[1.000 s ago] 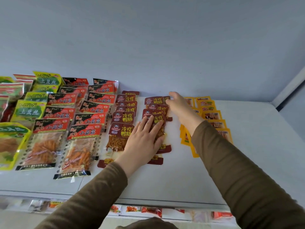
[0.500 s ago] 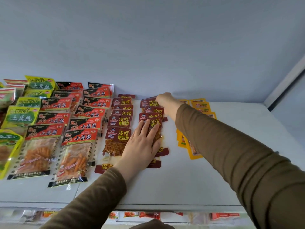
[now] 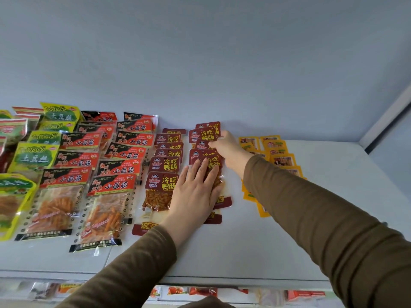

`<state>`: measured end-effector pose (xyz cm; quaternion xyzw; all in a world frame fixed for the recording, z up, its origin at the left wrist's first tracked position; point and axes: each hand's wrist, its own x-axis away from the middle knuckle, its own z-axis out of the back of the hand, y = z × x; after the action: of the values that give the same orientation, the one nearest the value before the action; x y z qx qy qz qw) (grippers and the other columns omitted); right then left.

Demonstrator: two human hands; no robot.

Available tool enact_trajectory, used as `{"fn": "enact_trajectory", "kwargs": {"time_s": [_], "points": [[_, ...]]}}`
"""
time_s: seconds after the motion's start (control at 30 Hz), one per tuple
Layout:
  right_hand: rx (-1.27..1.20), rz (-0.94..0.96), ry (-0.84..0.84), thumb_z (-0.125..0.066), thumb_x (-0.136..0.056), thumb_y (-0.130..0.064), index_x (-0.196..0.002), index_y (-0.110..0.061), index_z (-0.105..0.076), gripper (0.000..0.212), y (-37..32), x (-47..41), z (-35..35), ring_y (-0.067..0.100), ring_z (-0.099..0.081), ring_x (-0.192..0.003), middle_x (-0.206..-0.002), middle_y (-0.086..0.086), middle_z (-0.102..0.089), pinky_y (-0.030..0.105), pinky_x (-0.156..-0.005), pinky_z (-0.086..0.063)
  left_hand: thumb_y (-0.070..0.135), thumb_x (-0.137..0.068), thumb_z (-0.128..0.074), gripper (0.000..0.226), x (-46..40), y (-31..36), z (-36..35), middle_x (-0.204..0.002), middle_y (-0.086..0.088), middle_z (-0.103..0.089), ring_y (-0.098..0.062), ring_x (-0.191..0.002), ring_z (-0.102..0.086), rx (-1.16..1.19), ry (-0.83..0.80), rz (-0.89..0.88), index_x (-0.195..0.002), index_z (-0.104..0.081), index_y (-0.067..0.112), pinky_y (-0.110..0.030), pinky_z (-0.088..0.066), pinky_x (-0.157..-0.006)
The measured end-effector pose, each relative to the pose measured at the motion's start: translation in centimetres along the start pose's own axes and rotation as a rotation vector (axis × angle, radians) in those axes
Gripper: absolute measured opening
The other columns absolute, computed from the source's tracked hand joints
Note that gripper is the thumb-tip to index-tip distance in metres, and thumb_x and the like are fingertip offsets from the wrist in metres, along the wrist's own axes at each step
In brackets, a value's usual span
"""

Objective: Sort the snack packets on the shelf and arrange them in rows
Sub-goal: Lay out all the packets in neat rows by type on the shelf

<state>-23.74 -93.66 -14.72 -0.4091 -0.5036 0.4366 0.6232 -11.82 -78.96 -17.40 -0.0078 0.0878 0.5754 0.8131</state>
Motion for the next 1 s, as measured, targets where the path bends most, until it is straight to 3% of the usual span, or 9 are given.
{"fn": "enact_trajectory", "kwargs": {"time_s": [0.07,0.2,0.3,0.43,0.57,0.63,0.77,0.87,1.0], "points": [[-0.049,-0.004,0.015,-0.062,-0.096,-0.004,-0.128,-0.009,-0.052,0.035,0.2,-0.1,-0.2,0.029,-0.066,-0.103,-0.117,0.013,-0.065,0.044,-0.085,-0.058,0.06,-0.106,-0.007,0.064,0.2,0.0,0.5,-0.17,0.001,-0.02,-0.022,-0.158,-0.01,-0.001,-0.007,-0.008,-0.162,-0.02,0.032,-0.046,-0.003,-0.129],[-0.085,-0.025,0.005,-0.061,-0.097,-0.008,-0.126,-0.01,-0.053,0.03,0.7,-0.5,-0.1,0.026,-0.067,-0.098,-0.113,0.012,-0.065,0.038,-0.073,-0.058,0.071,-0.1,-0.011,0.07,1.6,-0.1,1.0,-0.171,0.006,-0.014,-0.016,-0.159,-0.005,0.056,-0.073,-0.047,-0.161,-0.018,0.038,-0.045,0.011,-0.126],[-0.105,-0.031,-0.011,-0.06,-0.098,-0.006,-0.125,-0.01,-0.053,0.029,0.9,-0.7,-0.2,0.022,-0.066,-0.092,-0.109,0.01,-0.066,0.032,-0.064,-0.053,0.089,-0.087,-0.01,0.089,2.4,-0.9,2.0,-0.171,0.009,0.005,-0.012,-0.157,0.013,0.142,-0.183,-0.073,-0.162,-0.002,0.042,-0.041,0.021,-0.122],[-0.086,-0.026,-0.023,-0.06,-0.098,-0.007,-0.122,-0.012,-0.053,0.025,1.1,-0.8,-0.3,0.021,-0.066,-0.093,-0.109,0.008,-0.066,0.029,-0.061,-0.049,0.1,-0.07,-0.039,0.117,3.2,-3.5,3.4,-0.161,0.017,0.034,0.0,-0.141,0.044,0.152,-0.387,-0.218,-0.153,0.026,0.05,-0.028,0.035,-0.107],[-0.075,-0.018,-0.026,-0.06,-0.099,-0.007,-0.12,-0.013,-0.052,0.023,1.4,-1.1,-0.1,0.019,-0.064,-0.091,-0.109,0.008,-0.064,0.03,-0.065,-0.05,0.091,-0.073,-0.051,0.118,3.6,-4.7,3.4,-0.162,0.019,0.032,-0.001,-0.143,0.04,0.096,-0.444,-0.279,-0.154,0.024,0.049,-0.027,0.034,-0.107],[-0.087,-0.026,-0.029,-0.059,-0.099,-0.008,-0.12,-0.014,-0.052,0.023,1.5,-1.1,-0.1,0.018,-0.065,-0.09,-0.109,0.008,-0.065,0.031,-0.064,-0.051,0.085,-0.081,-0.049,0.108,3.3,-4.4,3.1,-0.167,0.017,0.019,-0.003,-0.151,0.028,0.09,-0.355,-0.305,-0.158,0.017,0.046,-0.03,0.029,-0.112],[-0.055,-0.036,-0.026,-0.061,-0.098,-0.013,-0.119,-0.017,-0.053,0.023,1.5,-1.2,0.2,0.022,-0.066,-0.093,-0.106,0.006,-0.065,0.034,-0.068,-0.053,0.059,-0.099,-0.05,0.078,2.7,-4.0,2.9,-0.169,0.011,-0.019,-0.013,-0.157,-0.012,0.065,-0.118,-0.267,-0.162,-0.009,0.04,-0.037,0.006,-0.124],[-0.063,-0.046,-0.035,-0.062,-0.098,-0.013,-0.123,-0.015,-0.053,0.026,1.5,-1.4,0.3,0.024,-0.066,-0.095,-0.109,0.008,-0.065,0.038,-0.075,-0.056,0.038,-0.104,-0.051,0.061,2.7,-3.3,2.9,-0.166,0.009,-0.03,-0.016,-0.154,-0.027,0.085,-0.052,-0.23,-0.16,-0.025,0.04,-0.043,-0.011,-0.128],[-0.094,-0.031,-0.047,-0.062,-0.097,-0.01,-0.12,-0.015,-0.054,0.025,1.5,-1.4,0.2,0.025,-0.068,-0.095,-0.108,0.008,-0.067,0.042,-0.079,-0.059,0.022,-0.1,-0.06,0.055,3.2,-2.8,3.7,-0.155,0.008,-0.048,-0.017,-0.145,-0.044,0.284,0.188,-0.13,-0.152,-0.046,0.033,-0.052,-0.042,-0.116]]}}
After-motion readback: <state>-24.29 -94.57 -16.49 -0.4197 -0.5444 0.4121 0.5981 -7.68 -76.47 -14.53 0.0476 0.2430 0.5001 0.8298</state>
